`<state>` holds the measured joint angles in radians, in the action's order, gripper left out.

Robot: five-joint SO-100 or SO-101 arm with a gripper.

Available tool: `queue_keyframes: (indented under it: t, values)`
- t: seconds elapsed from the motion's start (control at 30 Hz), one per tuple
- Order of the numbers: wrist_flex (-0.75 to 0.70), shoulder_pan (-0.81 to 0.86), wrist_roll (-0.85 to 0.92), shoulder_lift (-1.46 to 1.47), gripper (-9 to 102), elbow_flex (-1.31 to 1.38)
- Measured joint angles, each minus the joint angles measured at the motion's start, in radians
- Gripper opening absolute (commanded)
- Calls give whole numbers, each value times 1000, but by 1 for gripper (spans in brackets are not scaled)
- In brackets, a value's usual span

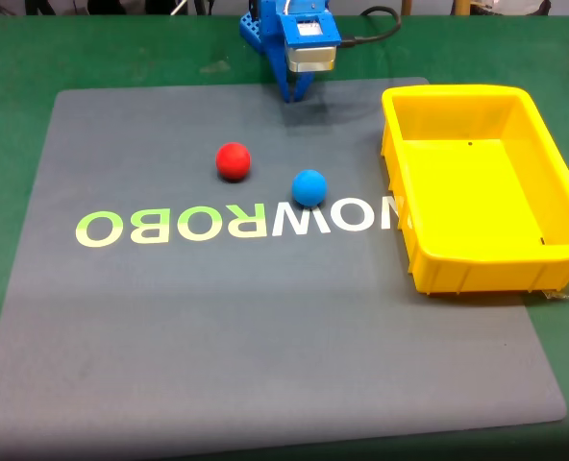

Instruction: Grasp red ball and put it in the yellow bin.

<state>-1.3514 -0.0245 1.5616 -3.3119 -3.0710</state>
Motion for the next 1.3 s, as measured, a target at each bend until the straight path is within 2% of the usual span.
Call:
queue_keyframes:
  t: [0.6,0.63,0.7,0.77,0.97,1.3]
  values:
    - [-9,-8,23,0,1,0]
    - [-9,-8,23,0,7,0]
    - [3,-8,2,0,25,0]
    - [64,-14,-44,0,36,0]
    - [275,115,37,0,39,0]
    - [410,222,192,0,40,5]
